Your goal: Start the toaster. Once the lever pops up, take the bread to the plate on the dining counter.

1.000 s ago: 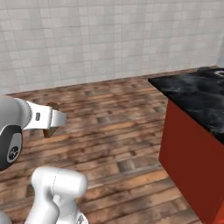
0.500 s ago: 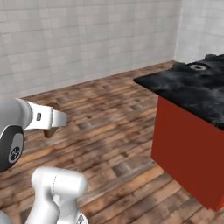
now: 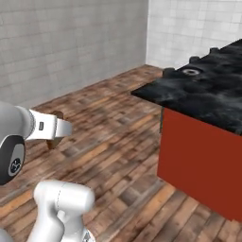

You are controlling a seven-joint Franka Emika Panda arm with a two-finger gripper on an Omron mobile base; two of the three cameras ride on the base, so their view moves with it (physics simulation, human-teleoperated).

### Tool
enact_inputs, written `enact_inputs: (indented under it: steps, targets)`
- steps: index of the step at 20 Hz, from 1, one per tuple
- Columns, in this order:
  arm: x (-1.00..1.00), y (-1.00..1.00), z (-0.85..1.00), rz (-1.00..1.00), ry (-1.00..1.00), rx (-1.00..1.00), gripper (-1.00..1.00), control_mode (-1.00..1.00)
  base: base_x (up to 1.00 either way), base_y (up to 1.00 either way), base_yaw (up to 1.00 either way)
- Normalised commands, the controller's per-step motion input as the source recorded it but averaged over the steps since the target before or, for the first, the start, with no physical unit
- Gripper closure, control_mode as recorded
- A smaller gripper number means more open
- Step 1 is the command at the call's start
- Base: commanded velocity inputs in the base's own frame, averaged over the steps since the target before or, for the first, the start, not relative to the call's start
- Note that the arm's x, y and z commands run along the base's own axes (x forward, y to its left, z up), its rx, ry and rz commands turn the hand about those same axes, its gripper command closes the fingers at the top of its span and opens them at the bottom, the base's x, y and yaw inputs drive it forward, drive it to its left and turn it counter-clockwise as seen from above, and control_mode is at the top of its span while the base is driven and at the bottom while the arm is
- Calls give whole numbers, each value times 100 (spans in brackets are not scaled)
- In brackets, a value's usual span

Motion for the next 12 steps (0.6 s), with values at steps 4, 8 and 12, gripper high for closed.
enact_inputs:
  steps: [4,8,12]
  targets:
    - [0,0,0,0,0,0,100,100,56,100,-46]
    - [0,0,0,0,0,0,100,100,49,100,-45]
    - [0,0,0,0,0,0,100,100,41,100,-42]
